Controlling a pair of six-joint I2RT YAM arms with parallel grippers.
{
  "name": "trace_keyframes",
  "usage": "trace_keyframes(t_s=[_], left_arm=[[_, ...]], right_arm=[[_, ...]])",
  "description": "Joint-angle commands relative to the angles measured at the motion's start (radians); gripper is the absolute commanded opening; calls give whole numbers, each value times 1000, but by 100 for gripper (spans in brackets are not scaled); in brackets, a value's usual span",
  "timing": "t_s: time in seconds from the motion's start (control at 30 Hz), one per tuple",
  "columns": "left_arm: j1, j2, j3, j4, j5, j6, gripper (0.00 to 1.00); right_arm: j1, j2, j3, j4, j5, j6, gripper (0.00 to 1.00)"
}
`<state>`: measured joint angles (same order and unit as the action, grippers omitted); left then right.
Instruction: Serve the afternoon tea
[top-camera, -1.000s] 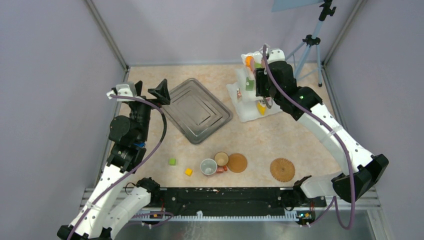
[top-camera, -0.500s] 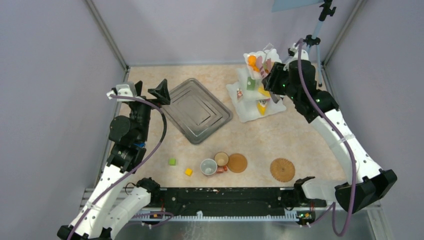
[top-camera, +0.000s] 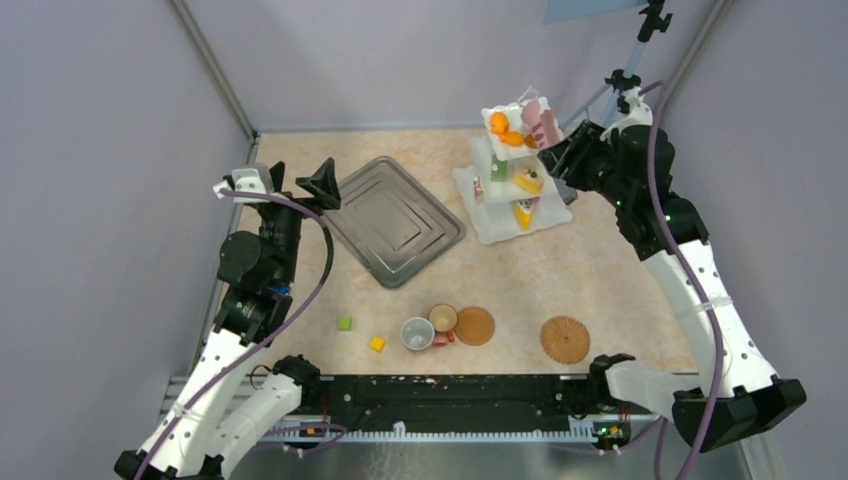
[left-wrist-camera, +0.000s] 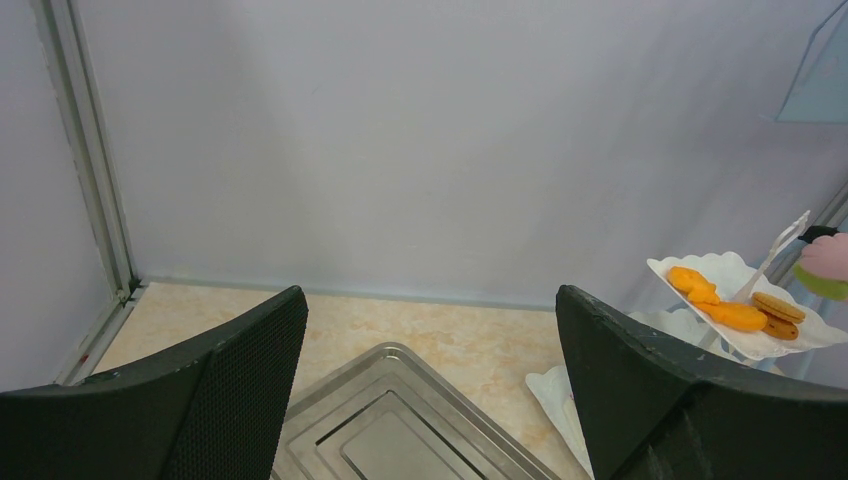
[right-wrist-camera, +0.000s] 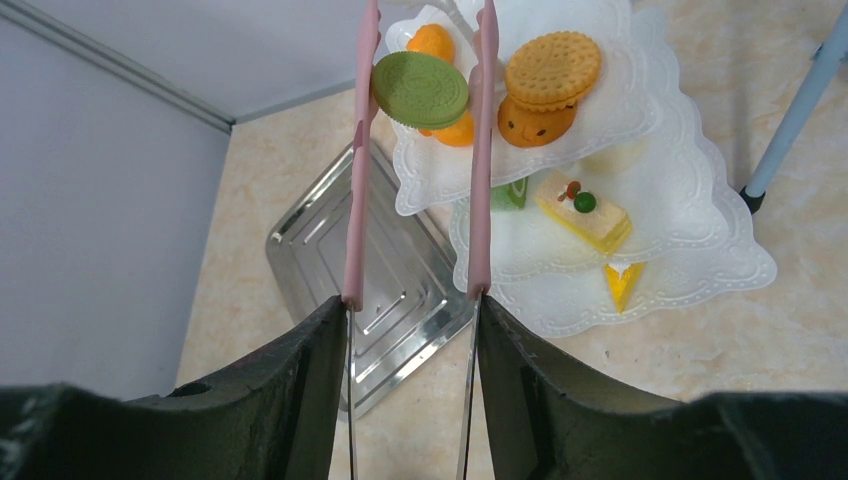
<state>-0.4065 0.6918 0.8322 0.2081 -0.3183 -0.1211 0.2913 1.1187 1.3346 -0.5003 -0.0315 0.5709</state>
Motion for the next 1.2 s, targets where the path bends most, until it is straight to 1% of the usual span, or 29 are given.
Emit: trace_keyframes(t_s=[0.0,0.13,0.23,0.57,0.7,0.9,1.07,1.17], left_arm=[[3,-5,17,28,11,-4,99],[3,-4,17,29,13,-5,99],[3,-4,17,30,14,-5,99],[3,-2,19,30,11,-1,99],[4,-2,18,31,12,-2,99],[4,-1,18,30,13,-2,99],[4,-3,19,29,12,-2,99],[3,-3,18,28,15,-3,99]], right_arm=[[-39,-55,-8,43,-20,33,48],[-67,-63,-22,48,-28,48,48],[-96,-54,-32,76,-62,66,49],[-241,51,-16,159,-278,130,50],[-271,89,-12,196,-337,148,50],[-276,152,16,221,-388,156,52],[-276,168,35,200,-370,137,53],[-277,168,39,199,-354,137,52]])
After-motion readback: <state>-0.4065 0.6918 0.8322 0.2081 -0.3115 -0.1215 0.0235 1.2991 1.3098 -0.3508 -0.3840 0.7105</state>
